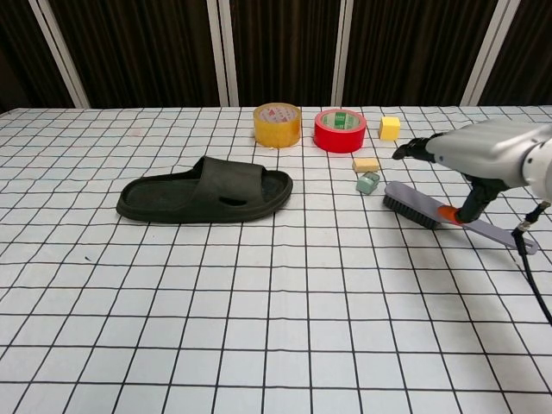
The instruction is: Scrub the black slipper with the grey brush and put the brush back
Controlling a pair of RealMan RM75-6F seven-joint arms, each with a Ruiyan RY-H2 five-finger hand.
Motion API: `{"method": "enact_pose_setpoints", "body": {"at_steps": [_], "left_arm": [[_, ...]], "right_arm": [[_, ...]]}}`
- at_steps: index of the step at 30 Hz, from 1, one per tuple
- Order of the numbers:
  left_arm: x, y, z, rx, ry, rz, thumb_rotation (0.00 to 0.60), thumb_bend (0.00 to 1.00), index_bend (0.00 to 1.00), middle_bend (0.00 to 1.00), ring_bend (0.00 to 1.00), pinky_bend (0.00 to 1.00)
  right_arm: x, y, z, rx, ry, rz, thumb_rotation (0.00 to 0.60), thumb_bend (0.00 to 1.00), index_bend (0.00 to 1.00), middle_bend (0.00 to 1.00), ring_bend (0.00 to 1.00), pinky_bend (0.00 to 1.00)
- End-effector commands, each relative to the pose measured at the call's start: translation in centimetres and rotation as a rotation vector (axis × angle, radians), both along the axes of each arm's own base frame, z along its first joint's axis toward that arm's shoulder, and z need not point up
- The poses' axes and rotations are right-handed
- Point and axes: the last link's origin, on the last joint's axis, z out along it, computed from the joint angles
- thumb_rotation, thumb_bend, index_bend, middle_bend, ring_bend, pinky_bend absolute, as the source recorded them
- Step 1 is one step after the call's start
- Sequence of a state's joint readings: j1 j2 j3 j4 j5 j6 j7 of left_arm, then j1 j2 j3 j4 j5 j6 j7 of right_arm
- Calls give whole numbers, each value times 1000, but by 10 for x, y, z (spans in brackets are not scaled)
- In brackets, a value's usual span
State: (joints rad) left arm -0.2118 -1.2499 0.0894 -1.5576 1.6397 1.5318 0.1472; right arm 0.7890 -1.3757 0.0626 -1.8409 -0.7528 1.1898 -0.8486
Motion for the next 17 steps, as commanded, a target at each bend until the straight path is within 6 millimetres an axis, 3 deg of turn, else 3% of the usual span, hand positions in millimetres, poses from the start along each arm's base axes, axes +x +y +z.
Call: {"method": "enact_pose_setpoints", "body": {"at_steps": [1, 7, 11, 14, 17], "left_arm": [[-10, -23, 9, 26, -19, 12, 525, 129, 0, 0, 0, 14], [-21, -46, 22, 78, 29, 59, 530, 129, 0, 0, 0, 14], [-26, -56, 24, 88, 58, 99, 531, 129, 0, 0, 0, 14], [-25, -60, 23, 98, 72, 91, 531, 129, 0, 0, 0, 14], [-22, -60, 19, 102, 91, 58, 533, 129, 0, 0, 0, 14]], "right_arm": [[-10, 45, 46, -107, -19, 20, 600, 458, 0, 4, 6, 53], [-60, 138, 98, -319, -21, -33, 600, 441, 0, 0, 0, 0], [-98, 195, 118, -449, -49, -103, 600, 433, 0, 0, 0, 0], [-120, 222, 123, -460, -58, -138, 600, 423, 0, 0, 0, 0], [-121, 227, 131, -466, -89, -114, 600, 424, 0, 0, 0, 0]]}}
